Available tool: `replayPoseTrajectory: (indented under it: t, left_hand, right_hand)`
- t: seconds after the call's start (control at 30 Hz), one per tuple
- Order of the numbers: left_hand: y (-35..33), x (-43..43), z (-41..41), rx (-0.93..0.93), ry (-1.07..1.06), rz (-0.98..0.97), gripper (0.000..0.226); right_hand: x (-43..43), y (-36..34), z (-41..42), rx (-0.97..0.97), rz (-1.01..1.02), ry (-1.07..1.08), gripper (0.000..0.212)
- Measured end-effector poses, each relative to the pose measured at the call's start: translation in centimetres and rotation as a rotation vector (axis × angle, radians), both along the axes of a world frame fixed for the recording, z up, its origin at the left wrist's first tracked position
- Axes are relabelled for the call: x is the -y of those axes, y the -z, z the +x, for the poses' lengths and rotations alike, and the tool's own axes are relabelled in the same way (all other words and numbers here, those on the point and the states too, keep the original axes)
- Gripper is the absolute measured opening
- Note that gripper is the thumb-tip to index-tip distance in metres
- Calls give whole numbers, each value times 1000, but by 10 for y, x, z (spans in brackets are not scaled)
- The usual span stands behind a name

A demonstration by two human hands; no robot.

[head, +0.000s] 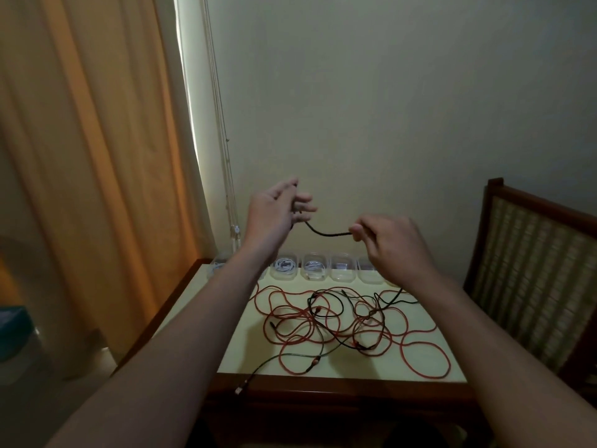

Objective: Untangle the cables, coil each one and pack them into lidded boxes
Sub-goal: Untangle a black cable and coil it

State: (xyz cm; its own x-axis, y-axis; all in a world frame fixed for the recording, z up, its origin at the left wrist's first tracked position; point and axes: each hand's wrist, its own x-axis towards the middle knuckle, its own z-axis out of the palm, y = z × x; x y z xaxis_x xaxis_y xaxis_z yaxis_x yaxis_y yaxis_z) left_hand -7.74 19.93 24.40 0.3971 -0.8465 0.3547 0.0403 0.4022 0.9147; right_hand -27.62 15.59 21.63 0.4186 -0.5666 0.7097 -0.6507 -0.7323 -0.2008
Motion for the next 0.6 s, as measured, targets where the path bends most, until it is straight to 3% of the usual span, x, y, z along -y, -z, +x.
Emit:
replayPoseTrajectory:
  t: [0.07,0.27,0.47,0.6]
  left_hand:
    - [7,1,-10,163,23,22,36]
    - [19,3,-29,385,106,122,27]
    - [11,5,-29,-137,455,183,34]
    - [3,3,-27,-339,593,186,27]
  right_hand:
    - [1,-3,5,22,-35,-23,30]
    - [0,-11,16,67,-57,-43,34]
    - [-3,-15,17,353,87,-35,32]
    - [-5,-14,21,370,293,3,51]
